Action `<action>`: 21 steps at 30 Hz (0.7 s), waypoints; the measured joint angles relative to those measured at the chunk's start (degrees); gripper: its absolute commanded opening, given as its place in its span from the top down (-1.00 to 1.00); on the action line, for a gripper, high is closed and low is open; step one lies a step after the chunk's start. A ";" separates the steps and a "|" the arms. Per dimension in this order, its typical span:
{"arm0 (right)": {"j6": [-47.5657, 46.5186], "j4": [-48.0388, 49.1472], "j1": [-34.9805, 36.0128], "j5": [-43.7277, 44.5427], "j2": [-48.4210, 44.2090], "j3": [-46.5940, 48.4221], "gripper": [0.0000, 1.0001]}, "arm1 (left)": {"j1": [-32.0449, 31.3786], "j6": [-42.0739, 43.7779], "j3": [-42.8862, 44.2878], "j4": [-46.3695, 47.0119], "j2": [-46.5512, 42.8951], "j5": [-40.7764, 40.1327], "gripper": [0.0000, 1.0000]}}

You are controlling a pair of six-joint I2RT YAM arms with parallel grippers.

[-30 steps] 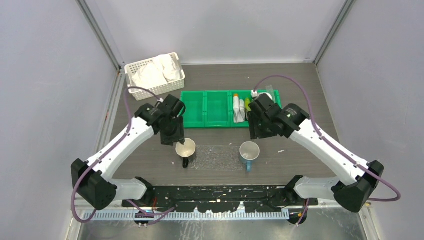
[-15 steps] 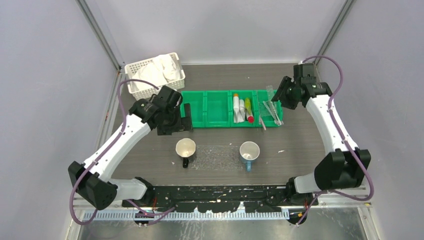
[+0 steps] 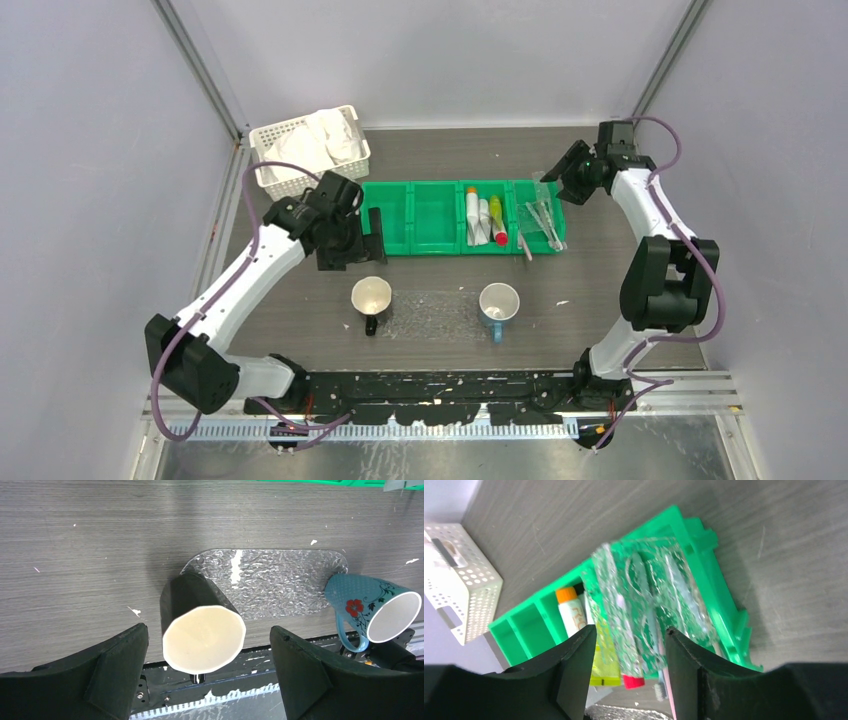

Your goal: Prepare toiletry sets of a toothbrush and toothpaste on the tray

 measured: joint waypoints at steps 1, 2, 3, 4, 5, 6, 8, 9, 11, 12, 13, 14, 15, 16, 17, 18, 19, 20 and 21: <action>0.20 0.44 -0.24 -0.28 0.70 0.79 -0.17 | 0.31 0.15 -0.20 0.17 0.17 0.20 -0.83; 0.52 1.49 -0.48 -0.83 1.53 1.73 -0.17 | 0.63 0.26 -0.52 0.42 0.28 0.33 -0.83; 0.85 2.23 -0.68 -1.22 2.03 2.16 -0.17 | 0.85 0.37 -0.79 0.50 0.39 0.42 -0.83; 1.44 3.50 -1.11 -1.88 2.67 2.43 -0.17 | 1.25 0.55 -1.25 0.66 0.44 0.72 -0.82; 1.75 4.24 -1.51 -2.25 3.13 2.45 -0.17 | 1.53 0.68 -1.49 0.66 0.48 0.96 -0.82; 2.38 5.18 -2.10 -2.69 3.74 2.45 -0.16 | 1.81 0.92 -1.66 0.66 0.57 1.25 -0.82; 3.52 6.95 -3.08 -3.39 5.20 2.36 -0.13 | 2.38 1.46 -1.73 0.72 0.92 1.60 -0.82; 4.22 7.89 -3.41 -3.82 6.01 2.27 -0.13 | 2.56 1.64 -1.73 0.79 1.11 1.70 -0.82; 5.35 10.19 -4.09 -5.09 7.65 1.53 -0.13 | 2.91 1.79 -1.73 0.83 1.51 1.90 -0.81; 5.99 11.04 -4.28 -5.75 8.31 1.11 -0.13 | 3.02 1.84 -1.73 0.85 1.66 2.01 -0.81; 6.60 12.00 -4.39 -6.82 9.14 0.70 -0.13 | 3.15 1.86 -1.73 0.85 1.81 2.19 -0.81; 7.58 13.16 -4.39 -8.28 10.16 0.33 -0.12 | 3.21 1.84 -1.73 0.90 1.92 2.29 -0.81; 8.17 14.40 -4.39 -9.27 10.93 0.13 -0.13 | 3.21 1.86 -1.73 0.96 2.08 2.38 -0.80; 8.85 15.50 -4.48 -10.21 11.52 0.00 -0.13 | 3.21 1.84 -1.77 1.14 2.23 2.56 -0.79; 9.51 16.85 -4.66 -11.63 11.91 -0.24 -0.13 | 3.21 1.84 -1.90 1.46 2.29 2.71 -0.79; 9.92 17.77 -4.72 -12.50 12.04 -0.55 -0.13 | 3.21 1.84 -2.14 1.88 2.36 2.82 -0.79; 10.51 18.80 -4.72 -13.68 12.04 -1.11 -0.13 | 3.21 1.84 -2.47 2.25 2.38 2.95 -0.78; 10.91 19.45 -4.68 -14.64 12.04 -1.49 -0.13 | 3.21 1.81 -2.78 2.51 2.43 3.13 -0.78; 11.30 20.31 -4.66 -15.67 12.04 -1.99 -0.13 | 3.21 1.81 -3.19 2.91 2.49 3.28 -0.78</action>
